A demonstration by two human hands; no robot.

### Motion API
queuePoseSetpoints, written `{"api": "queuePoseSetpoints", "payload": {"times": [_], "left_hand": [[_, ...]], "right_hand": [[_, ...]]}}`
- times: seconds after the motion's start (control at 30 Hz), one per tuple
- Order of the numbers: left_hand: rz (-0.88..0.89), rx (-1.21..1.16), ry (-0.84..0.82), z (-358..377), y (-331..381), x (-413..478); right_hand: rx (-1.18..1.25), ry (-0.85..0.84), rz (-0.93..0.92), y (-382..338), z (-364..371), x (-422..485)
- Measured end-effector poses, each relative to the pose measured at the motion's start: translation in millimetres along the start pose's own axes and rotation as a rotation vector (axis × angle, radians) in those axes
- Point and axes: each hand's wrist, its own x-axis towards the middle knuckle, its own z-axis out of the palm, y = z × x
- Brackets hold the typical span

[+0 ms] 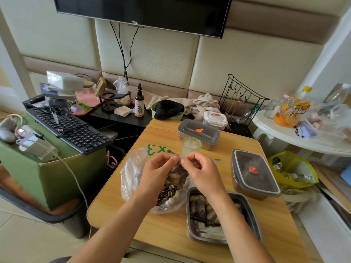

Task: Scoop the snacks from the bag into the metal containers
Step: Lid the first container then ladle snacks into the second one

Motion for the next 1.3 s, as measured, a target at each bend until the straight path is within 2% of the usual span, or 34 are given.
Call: {"api": "queuePoseSetpoints", "payload": {"times": [0.73, 1.0, 1.3], "left_hand": [[0.001, 0.111, 0.020, 0.4, -4.8, 1.4], [0.006, 0.102, 0.007, 1.9, -1.9, -1.6], [0.063, 0.118, 0.028, -0.2, -1.7, 0.5]], "right_hand": [[-0.056, -0.021, -0.051, -5.7, 2.1, -4.5], [-0.194, 0.004, -0.129, -2.9, -1.0, -1.1], [-0.014, -0.025, -0.005, -2.9, -2.1, -0.2]]}}
